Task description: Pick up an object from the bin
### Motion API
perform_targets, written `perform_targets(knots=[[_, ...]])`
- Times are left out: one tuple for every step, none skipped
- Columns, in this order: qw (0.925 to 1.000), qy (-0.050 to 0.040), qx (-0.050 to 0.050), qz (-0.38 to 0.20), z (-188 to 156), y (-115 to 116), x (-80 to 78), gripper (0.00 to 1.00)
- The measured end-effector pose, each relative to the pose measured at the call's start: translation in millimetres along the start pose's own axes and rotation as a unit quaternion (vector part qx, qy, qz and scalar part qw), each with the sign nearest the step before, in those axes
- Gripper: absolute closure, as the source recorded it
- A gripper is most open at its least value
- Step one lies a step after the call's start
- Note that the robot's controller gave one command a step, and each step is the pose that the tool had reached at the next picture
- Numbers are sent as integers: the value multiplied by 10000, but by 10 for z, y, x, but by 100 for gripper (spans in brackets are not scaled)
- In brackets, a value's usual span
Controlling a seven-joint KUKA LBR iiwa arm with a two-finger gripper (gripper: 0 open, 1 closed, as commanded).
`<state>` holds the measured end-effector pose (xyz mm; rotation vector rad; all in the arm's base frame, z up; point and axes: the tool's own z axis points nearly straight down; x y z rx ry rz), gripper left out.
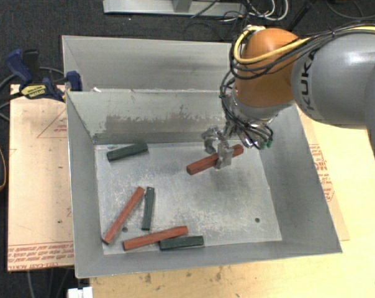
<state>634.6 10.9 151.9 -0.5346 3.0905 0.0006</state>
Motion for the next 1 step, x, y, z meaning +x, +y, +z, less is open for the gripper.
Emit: perform_targets(knots=[[10000, -19, 7, 1, -465, 3, -23, 100]])
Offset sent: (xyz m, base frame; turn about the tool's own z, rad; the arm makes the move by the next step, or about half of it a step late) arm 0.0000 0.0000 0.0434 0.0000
